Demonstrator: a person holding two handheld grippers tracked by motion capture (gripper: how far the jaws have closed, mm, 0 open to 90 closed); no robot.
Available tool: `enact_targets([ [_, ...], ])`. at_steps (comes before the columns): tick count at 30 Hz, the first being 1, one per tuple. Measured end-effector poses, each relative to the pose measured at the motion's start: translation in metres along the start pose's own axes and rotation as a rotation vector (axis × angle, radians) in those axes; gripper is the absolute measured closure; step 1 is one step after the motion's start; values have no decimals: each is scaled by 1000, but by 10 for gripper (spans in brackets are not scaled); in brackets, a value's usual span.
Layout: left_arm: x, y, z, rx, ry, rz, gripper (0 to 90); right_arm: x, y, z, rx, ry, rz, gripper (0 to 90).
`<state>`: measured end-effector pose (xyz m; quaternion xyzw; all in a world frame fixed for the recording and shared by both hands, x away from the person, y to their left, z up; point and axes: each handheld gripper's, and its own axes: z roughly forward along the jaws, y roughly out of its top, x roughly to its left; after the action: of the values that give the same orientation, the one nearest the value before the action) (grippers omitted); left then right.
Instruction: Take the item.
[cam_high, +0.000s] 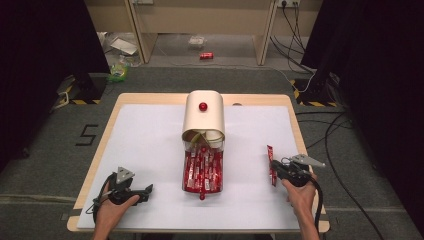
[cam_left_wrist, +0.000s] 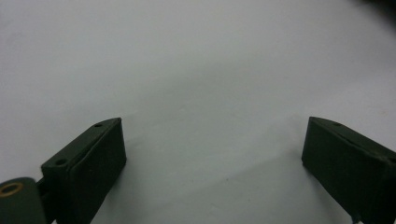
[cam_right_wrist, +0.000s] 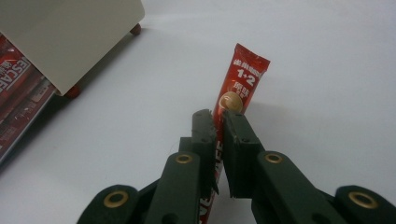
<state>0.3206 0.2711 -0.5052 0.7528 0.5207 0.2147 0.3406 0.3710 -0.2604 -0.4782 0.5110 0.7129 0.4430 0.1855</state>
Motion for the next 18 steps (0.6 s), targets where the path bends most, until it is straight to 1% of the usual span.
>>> enact_targets([
  [11,0,0,0,0,0,-1,55,2,-1,3,14,3,-5,838],
  [18,0,0,0,0,0,-1,55,1,-2,5,24,-1,-4,838],
])
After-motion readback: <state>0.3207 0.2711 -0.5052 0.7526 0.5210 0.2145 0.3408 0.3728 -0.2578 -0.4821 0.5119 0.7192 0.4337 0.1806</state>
